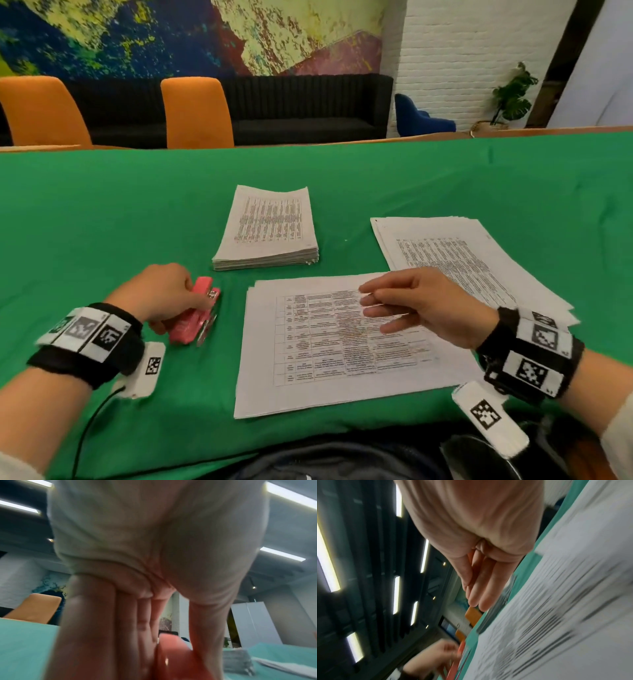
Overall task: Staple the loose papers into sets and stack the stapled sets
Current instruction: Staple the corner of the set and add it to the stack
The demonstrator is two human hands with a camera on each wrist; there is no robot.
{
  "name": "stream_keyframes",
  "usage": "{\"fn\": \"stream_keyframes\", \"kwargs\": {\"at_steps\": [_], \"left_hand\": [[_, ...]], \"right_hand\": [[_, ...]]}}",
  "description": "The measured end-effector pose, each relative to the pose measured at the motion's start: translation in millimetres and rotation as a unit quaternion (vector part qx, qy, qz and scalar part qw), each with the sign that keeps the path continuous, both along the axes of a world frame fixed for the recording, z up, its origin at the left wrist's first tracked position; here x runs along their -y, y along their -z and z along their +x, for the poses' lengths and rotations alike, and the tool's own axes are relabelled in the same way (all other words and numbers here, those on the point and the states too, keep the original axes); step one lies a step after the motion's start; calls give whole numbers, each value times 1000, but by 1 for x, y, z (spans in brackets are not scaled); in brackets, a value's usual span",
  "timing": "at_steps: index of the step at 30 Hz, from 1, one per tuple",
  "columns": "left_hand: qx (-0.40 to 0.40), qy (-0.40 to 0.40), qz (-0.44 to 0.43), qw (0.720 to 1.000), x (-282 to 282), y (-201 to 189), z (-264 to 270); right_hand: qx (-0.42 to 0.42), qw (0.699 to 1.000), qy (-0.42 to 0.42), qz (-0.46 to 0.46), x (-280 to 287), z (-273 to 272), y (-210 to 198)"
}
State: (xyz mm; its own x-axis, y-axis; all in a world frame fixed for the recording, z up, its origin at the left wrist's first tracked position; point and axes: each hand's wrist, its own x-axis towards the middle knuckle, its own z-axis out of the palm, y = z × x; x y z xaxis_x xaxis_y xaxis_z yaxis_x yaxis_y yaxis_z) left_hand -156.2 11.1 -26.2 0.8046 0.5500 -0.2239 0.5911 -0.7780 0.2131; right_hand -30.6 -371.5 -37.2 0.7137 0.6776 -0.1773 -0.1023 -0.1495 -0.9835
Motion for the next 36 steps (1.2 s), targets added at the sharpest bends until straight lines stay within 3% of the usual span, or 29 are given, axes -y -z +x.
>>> {"fn": "stream_keyframes", "kwargs": {"at_steps": [2, 5, 7, 9, 11, 13, 15, 19, 22, 25, 29, 36], "left_hand": [[-24, -3, 21, 999, -5, 6, 0], [7, 50, 151, 987, 3, 5, 5], [101, 122, 121, 980, 27, 0, 6], [126, 198, 25, 972, 55, -2, 8], [50, 243, -25, 968, 80, 1, 8], [-47, 286, -22, 957, 95, 8, 10], [-86, 317, -4, 945, 99, 12, 12], [-88, 329, 22, 940, 95, 19, 14], [-99, 325, 27, 940, 91, 24, 16], [-108, 320, 32, 941, 86, 27, 20], [-106, 313, 35, 943, 85, 29, 23], [-92, 317, 35, 943, 83, 31, 23]], "right_hand": [[0, 999, 34, 2, 34, 3, -3], [-7, 995, 95, -3, 85, 6, -4], [-13, 994, 110, -22, 121, 7, 0], [-19, 992, 106, -66, 153, 7, 11], [-37, 988, 99, -114, 180, 4, 29], [-54, 983, 93, -151, 203, 3, 44], [-58, 980, 66, -178, 218, 2, 50], [-73, 958, -90, -262, 231, -1, 57], [-92, 932, -137, -321, 234, -4, 85], [-103, 920, -118, -359, 234, -1, 130], [-98, 907, -29, -408, 231, 14, 189], [-108, 830, -43, -545, 232, 38, 251]]}}
